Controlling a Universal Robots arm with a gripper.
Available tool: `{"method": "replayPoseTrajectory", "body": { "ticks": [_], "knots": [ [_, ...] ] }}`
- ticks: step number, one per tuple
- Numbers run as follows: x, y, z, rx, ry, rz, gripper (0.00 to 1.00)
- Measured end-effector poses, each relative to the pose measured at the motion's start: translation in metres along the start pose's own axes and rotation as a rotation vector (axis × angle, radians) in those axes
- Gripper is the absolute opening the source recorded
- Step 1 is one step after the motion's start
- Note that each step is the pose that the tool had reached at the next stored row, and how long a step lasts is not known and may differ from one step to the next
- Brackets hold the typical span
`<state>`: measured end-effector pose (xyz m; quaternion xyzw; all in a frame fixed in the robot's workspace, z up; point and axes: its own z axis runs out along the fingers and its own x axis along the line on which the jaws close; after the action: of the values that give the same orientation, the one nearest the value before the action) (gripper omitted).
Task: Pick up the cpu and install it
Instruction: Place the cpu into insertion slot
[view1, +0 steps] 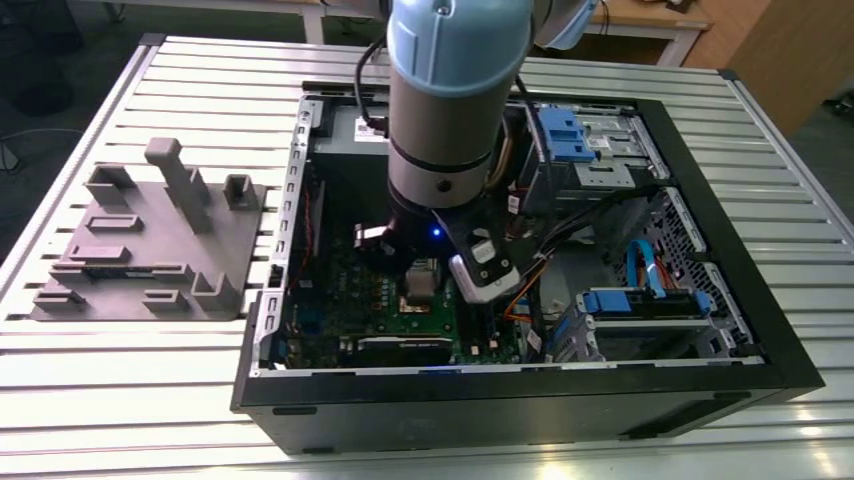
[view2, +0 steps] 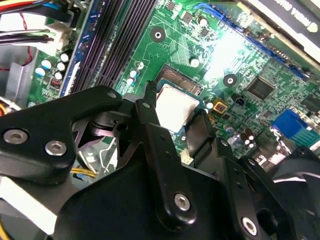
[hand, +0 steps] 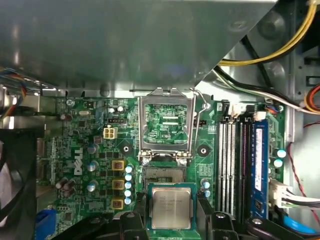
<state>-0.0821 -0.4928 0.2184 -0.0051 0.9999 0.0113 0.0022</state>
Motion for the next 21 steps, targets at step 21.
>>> {"method": "replayPoseTrajectory", "body": {
  "ticks": [21],
  "knots": [
    [0.0039,-0.0007,0.0281,0.0000,0.0027,0.001,0.47]
  ]
}}
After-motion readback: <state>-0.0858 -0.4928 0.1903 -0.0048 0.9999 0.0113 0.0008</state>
